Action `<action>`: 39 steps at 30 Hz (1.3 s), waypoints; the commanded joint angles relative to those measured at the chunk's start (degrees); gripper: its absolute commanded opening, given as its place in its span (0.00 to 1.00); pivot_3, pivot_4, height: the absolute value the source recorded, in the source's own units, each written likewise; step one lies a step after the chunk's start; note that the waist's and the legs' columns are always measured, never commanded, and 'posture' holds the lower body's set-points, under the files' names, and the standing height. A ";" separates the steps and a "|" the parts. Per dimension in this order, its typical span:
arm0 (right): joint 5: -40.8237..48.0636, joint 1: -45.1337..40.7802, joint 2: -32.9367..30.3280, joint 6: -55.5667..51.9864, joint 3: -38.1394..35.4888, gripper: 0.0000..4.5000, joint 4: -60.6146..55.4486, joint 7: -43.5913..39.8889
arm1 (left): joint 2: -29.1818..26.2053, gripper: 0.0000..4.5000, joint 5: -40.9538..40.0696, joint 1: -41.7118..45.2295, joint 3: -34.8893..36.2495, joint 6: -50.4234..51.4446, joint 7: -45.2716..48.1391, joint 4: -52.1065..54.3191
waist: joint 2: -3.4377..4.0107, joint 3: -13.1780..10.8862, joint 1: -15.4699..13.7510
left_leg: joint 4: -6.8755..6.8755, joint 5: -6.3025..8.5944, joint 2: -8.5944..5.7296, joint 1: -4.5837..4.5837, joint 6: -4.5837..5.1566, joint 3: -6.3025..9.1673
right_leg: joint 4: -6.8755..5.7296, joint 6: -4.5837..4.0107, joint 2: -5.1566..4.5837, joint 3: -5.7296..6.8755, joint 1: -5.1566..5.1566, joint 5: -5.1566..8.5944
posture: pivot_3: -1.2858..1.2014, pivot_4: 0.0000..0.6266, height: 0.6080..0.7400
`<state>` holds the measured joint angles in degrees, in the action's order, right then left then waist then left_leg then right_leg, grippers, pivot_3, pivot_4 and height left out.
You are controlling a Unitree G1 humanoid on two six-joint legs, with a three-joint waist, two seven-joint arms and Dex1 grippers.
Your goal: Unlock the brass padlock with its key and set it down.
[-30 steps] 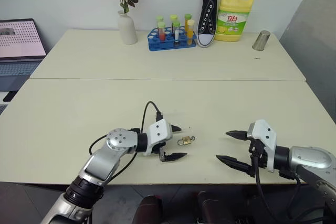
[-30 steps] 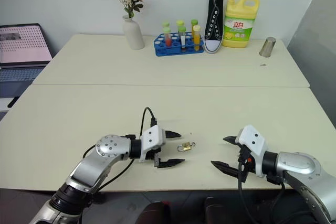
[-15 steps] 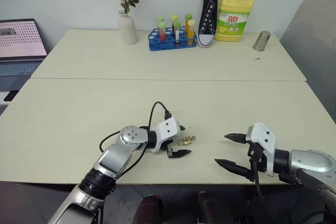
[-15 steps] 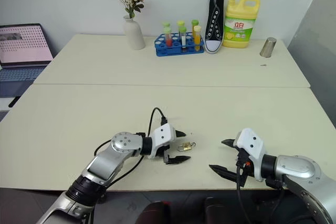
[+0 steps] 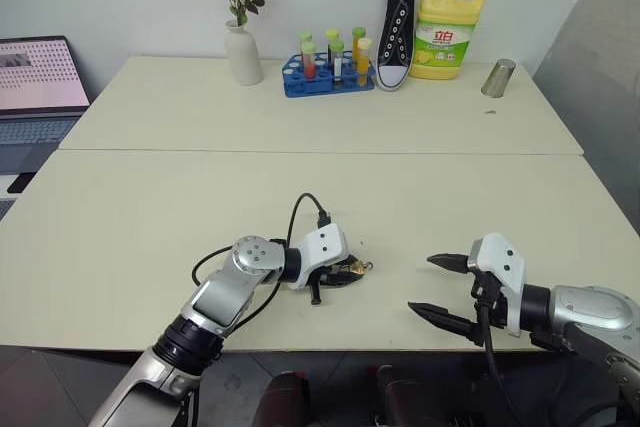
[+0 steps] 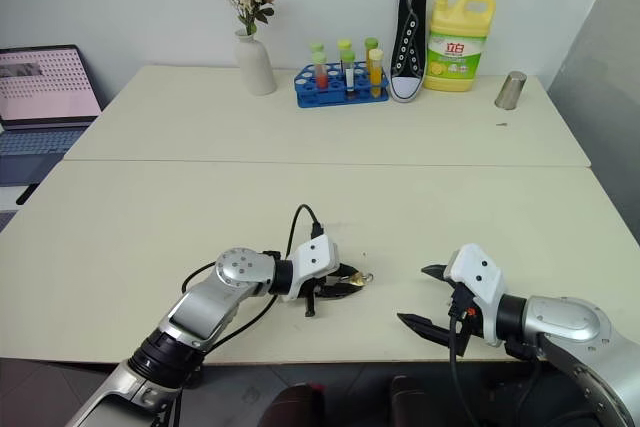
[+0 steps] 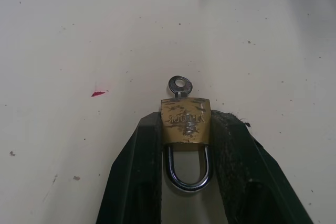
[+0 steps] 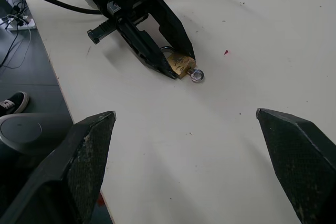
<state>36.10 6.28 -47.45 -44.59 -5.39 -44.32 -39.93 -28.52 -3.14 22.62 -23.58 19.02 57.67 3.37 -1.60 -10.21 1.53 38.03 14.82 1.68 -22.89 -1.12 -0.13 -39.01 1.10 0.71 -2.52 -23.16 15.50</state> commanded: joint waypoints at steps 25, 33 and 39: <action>8.83 -19.20 10.56 -2.53 1.10 1.00 8.60 3.35 | -6.22 0.22 19.01 13.54 15.33 -89.70 -19.41 -27.11 | -0.03 -0.02 0.03 | -0.01 0.00 -0.01 -0.04 0.00 -0.07 | 0.04 -0.12 -0.07 -0.01 -0.02 -0.12 | 0.52 0.24 1.00; 8.83 -26.15 15.24 -4.21 6.51 1.00 13.01 2.78 | -8.45 0.22 21.26 10.94 14.52 -90.31 -24.05 -25.48 | -0.02 -0.02 0.05 | -0.03 0.00 0.02 -0.04 0.00 -0.05 | 0.00 -0.22 -0.06 0.04 -0.04 -0.19 | 0.52 0.24 1.00; 7.48 -28.90 16.92 -3.69 9.62 1.00 15.03 1.96 | -9.12 0.22 22.57 10.20 13.61 -89.72 -25.85 -24.33 | -0.02 -0.02 0.03 | -0.03 0.00 0.02 -0.05 0.00 -0.04 | 0.00 -0.23 -0.23 0.11 -0.04 -0.19 | 0.52 0.24 1.00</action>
<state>43.85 -21.59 -30.75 -49.25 4.23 -28.69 -37.32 -36.95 19.44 32.57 -9.75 -70.53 33.09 -22.69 -1.61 -10.23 1.56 38.01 14.82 1.69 -22.94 -1.12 -0.17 -39.01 0.87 0.46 -2.39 -23.21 15.31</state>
